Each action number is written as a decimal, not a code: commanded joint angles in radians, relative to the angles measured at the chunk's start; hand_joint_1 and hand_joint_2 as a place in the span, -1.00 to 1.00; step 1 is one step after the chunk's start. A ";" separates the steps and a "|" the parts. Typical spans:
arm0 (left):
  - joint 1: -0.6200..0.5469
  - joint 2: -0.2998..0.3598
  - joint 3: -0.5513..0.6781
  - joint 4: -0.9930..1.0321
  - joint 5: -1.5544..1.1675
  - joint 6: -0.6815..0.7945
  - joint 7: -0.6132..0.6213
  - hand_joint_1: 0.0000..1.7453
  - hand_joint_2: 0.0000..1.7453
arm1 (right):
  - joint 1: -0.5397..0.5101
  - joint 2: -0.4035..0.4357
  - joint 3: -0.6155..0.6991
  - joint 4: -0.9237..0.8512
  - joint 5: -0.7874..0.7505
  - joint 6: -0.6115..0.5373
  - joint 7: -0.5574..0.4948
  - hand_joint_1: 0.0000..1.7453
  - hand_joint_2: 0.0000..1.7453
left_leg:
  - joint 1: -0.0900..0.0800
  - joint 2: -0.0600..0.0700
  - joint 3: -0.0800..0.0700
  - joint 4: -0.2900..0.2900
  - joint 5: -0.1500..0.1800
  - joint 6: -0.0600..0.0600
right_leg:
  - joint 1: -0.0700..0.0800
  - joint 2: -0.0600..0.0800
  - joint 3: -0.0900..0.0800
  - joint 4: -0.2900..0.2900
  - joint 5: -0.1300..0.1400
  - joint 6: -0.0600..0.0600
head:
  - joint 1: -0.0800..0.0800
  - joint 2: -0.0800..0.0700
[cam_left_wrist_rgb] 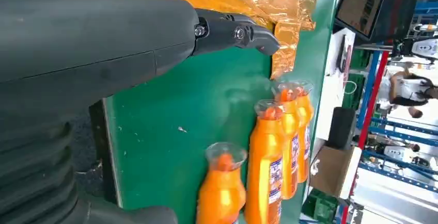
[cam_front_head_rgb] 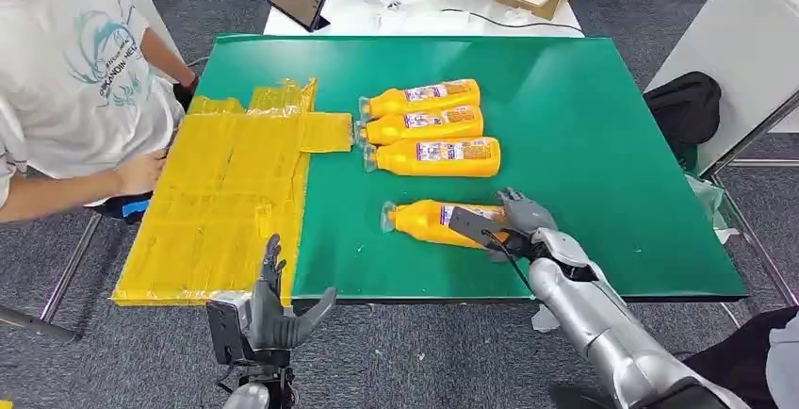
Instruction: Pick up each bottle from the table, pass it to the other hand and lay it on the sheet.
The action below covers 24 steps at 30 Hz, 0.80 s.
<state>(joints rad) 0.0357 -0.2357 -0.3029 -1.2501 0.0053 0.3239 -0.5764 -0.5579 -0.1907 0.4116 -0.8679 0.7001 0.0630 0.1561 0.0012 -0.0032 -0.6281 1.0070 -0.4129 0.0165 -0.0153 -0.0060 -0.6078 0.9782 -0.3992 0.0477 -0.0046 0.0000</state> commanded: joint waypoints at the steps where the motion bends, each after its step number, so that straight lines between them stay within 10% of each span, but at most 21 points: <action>1: -0.040 0.007 -0.039 0.078 0.010 0.000 -0.006 -1.00 1.00 | -0.035 0.024 0.033 0.148 -0.074 -0.019 -0.063 1.00 1.00 | 0.000 0.000 0.007 -0.001 -0.002 -0.001 | 0.001 0.000 0.007 -0.001 -0.002 -0.002 | 0.000 0.000; 14: -0.046 0.010 -0.052 0.080 0.019 -0.004 -0.009 -1.00 1.00 | 0.029 0.040 -0.002 0.098 -0.134 -0.076 -0.133 1.00 1.00 | 0.001 0.000 0.008 -0.002 -0.002 -0.001 | 0.001 0.000 0.008 -0.002 -0.002 -0.002 | 0.000 0.000; 24: -0.070 0.029 -0.123 0.063 0.130 -0.119 0.009 -1.00 1.00 | 0.368 0.231 -0.206 -0.381 -0.259 -0.548 -0.621 1.00 1.00 | 0.001 0.000 0.009 -0.001 -0.003 -0.002 | 0.002 0.000 0.009 0.000 -0.004 -0.003 | 0.000 0.000</action>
<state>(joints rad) 0.0141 -0.2377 -0.3487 -1.2192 0.0484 0.3079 -0.5882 -0.4385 -0.1359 0.3693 -0.8928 0.5154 -0.2396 -0.2083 0.0016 -0.0035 -0.6248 1.0069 -0.4131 0.0165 -0.0144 -0.0059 -0.6042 0.9782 -0.3993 0.0476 -0.0042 0.0000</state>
